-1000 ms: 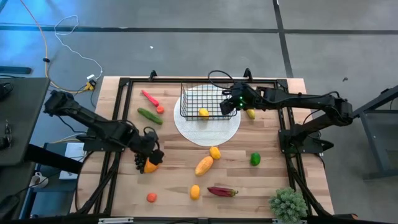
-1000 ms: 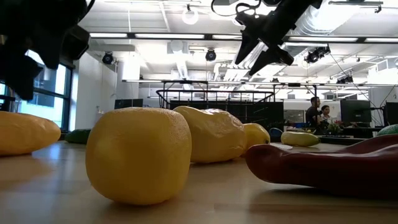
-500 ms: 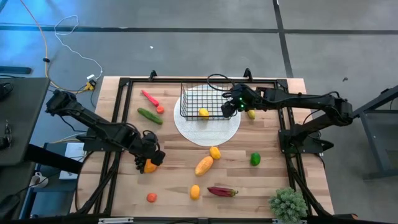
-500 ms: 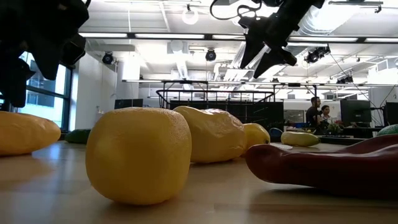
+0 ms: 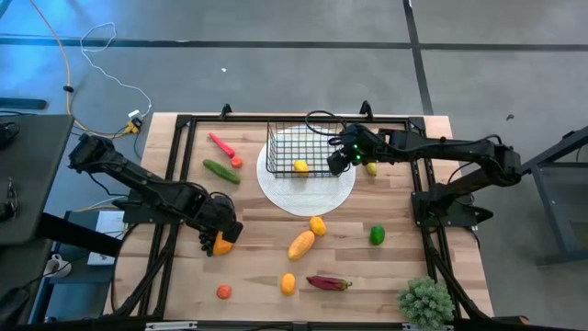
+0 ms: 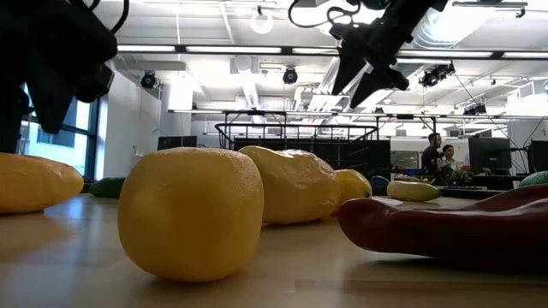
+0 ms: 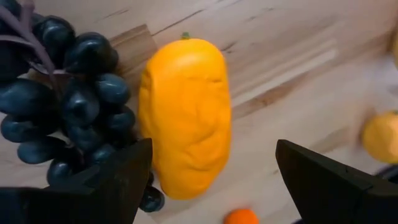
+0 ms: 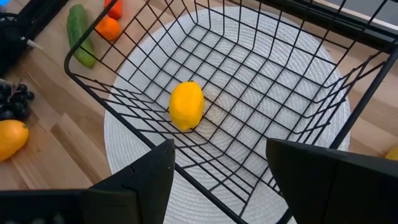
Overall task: Build produce basket
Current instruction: Put the left yellow mango into the black wire basket
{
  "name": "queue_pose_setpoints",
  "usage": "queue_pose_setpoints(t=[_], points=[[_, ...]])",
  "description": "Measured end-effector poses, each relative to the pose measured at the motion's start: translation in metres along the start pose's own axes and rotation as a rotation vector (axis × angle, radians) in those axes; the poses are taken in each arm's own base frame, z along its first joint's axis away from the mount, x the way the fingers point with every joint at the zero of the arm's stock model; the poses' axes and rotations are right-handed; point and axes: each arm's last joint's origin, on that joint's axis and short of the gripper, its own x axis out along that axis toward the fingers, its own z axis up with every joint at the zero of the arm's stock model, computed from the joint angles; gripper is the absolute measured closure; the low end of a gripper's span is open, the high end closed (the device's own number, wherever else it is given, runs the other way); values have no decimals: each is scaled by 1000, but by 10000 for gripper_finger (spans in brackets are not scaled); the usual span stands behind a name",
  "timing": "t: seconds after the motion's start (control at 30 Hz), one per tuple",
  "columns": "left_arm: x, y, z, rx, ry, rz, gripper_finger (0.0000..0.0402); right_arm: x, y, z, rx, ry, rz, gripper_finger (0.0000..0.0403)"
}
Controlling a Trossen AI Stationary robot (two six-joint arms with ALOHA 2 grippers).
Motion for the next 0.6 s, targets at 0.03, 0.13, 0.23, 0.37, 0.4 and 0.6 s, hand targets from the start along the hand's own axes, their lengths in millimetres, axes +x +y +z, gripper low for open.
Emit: queue_pose_setpoints(t=[0.03,0.13,0.23,0.37,0.4,0.6], points=[[3,0,0,0,0,15,73,0,0,0,-1,3,-2,169],[14,-2,0,-3,-2,67,73,0,-1,-1,-4,16,-12,169],[25,-4,1,-18,-3,97,73,0,-2,-2,-5,22,-17,169],[35,-5,1,-26,-6,136,74,0,-2,-2,-6,24,-18,169],[38,-5,2,-28,-7,146,75,0,-2,-2,-6,24,-18,169],[44,-6,2,-32,-5,158,122,0,-2,-2,-6,25,-19,169]])
